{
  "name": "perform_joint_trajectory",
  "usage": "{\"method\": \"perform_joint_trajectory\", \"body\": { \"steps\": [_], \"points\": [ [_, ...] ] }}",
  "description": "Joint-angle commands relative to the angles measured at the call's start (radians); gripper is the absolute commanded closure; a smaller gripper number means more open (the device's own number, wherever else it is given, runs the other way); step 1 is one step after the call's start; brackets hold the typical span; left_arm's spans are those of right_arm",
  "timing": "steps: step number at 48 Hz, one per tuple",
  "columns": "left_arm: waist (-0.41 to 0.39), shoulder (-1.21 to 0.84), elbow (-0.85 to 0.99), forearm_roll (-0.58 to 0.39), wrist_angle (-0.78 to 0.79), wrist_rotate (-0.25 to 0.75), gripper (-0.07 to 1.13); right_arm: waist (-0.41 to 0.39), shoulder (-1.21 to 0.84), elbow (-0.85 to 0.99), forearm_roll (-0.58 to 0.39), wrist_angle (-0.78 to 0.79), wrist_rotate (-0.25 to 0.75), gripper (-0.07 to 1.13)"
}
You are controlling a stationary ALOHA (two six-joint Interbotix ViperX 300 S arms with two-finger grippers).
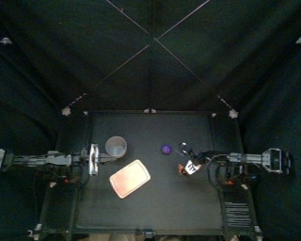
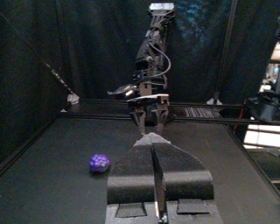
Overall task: Pick the pie then place it in the grey bowl
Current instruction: Pick the pie
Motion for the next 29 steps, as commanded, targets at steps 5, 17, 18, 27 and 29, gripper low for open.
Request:
{"method": "perform_joint_trajectory", "body": {
  "steps": [5, 17, 18, 27, 29],
  "points": [
    [0.008, 0.005, -0.009, 0.0, -0.011, 0.002, 1.04, -0.037, -0.018, -0.041, -0.118, 0.083, 0.17, 0.01],
    [0.008, 0.005, 0.006, 0.0, -0.011, 0.002, 1.04, 0.092, 0.049, -0.026, -0.374, -0.078, 0.52, 0.01],
    [0.009, 0.005, 0.006, 0.0, -0.011, 0.002, 1.04, 0.101, 0.058, -0.026, -0.396, -0.083, 0.548, 0.01],
    [0.009, 0.005, 0.008, 0.0, -0.011, 0.002, 1.04, 0.16, 0.13, -0.037, -0.518, -0.098, 0.699, 0.01],
    [0.009, 0.005, 0.009, 0.0, -0.011, 0.002, 1.04, 0.167, 0.144, -0.038, -0.528, -0.103, 0.707, 0.01]
  ]
}}
